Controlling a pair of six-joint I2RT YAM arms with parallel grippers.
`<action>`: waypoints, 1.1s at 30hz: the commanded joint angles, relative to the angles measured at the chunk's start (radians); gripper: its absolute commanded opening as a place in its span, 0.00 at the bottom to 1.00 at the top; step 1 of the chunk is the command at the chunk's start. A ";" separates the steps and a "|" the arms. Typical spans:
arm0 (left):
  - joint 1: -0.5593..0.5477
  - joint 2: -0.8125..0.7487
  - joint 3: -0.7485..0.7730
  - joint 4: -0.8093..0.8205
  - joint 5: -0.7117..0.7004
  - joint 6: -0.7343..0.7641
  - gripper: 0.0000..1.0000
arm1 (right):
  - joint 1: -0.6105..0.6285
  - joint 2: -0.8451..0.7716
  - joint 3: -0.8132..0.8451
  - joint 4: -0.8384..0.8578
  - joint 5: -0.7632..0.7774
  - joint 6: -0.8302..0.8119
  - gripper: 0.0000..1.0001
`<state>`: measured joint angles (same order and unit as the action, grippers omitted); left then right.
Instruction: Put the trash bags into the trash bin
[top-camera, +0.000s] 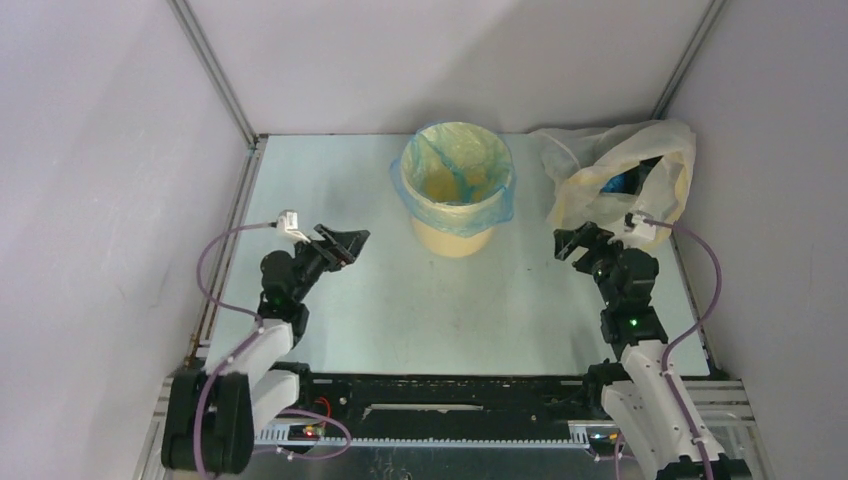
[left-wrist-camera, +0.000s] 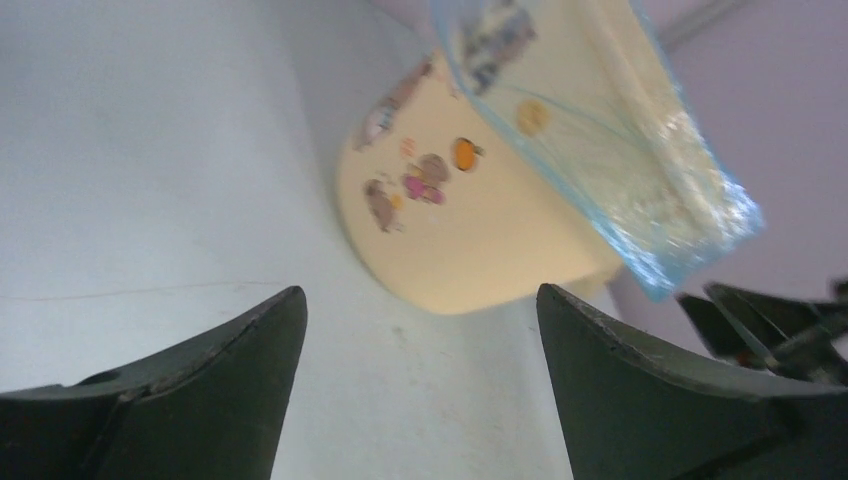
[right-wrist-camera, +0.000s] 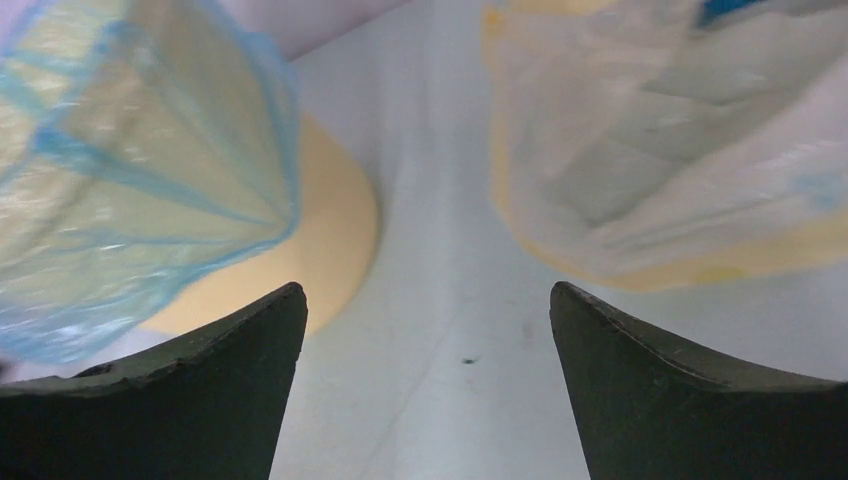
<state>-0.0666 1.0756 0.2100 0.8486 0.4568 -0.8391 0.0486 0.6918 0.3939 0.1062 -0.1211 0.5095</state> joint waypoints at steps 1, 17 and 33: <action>0.028 -0.188 0.078 -0.476 -0.251 0.289 0.91 | -0.005 -0.049 -0.094 0.054 0.283 -0.107 0.95; 0.028 -0.352 -0.086 -0.183 -0.798 0.679 1.00 | -0.006 0.297 -0.334 0.850 0.176 -0.483 0.98; 0.032 -0.022 -0.018 0.012 -0.736 0.832 0.97 | 0.002 0.638 -0.243 1.053 0.239 -0.494 1.00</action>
<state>-0.0422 1.0149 0.1284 0.7784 -0.2855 -0.0917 0.0456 1.3308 0.0628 1.1305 0.0597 0.0307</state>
